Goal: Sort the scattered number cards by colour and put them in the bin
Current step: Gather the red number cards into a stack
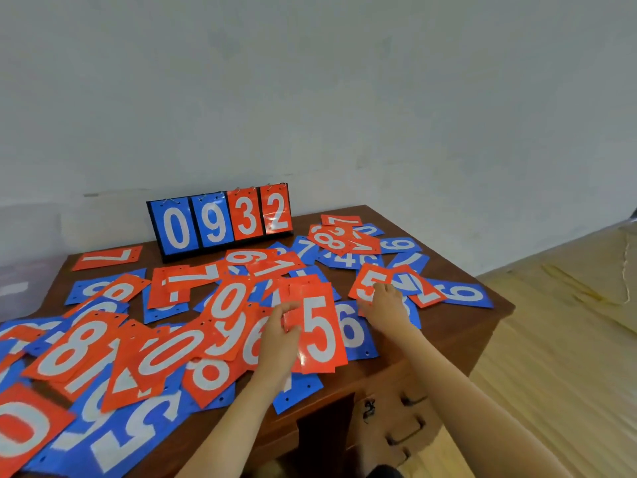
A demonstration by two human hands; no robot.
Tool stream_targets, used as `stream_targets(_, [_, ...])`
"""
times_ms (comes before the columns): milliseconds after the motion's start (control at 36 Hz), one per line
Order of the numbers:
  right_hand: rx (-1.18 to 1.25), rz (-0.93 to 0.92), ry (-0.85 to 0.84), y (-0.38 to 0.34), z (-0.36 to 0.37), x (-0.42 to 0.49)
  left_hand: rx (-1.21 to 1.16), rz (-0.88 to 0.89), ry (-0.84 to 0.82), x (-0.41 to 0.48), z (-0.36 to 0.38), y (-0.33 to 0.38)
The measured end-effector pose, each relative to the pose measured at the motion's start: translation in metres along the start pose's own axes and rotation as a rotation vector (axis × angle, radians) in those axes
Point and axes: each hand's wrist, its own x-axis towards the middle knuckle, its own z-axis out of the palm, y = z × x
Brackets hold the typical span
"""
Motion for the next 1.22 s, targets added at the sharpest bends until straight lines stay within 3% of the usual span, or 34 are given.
stream_targets(361, [-0.325,0.257,-0.173,-0.028,0.02,0.075,-0.073,-0.053,0.061,0.026,-0.009,-0.012])
stream_targets(528, [-0.425,0.173,-0.171,-0.036,0.028,0.077,-0.075,-0.043,0.079,0.034,-0.015,-0.013])
stream_targets(667, [-0.499,-0.019,-0.174,-0.044,0.022,0.063,-0.127,-0.071,0.089,0.031,-0.016,-0.012])
stream_targets(806, [-0.437,-0.091,-0.013,-0.052,0.004,0.049,-0.137,-0.067,0.09,0.023,-0.018,-0.006])
stream_targets(944, [-0.148,-0.159,0.231,-0.053,-0.023,0.015,-0.132,-0.046,0.106,0.014,-0.026,-0.001])
stream_targets(1056, [0.434,-0.199,0.32,-0.048,-0.033,-0.032,-0.163,-0.031,0.137,0.004,-0.028,0.005])
stream_targets(1167, [0.952,-0.09,0.14,-0.043,-0.028,-0.071,-0.221,-0.03,0.117,-0.009,-0.024,0.008])
stream_targets(1222, [1.069,-0.05,0.06,-0.04,-0.022,-0.084,-0.237,-0.023,0.099,-0.014,-0.021,0.009])
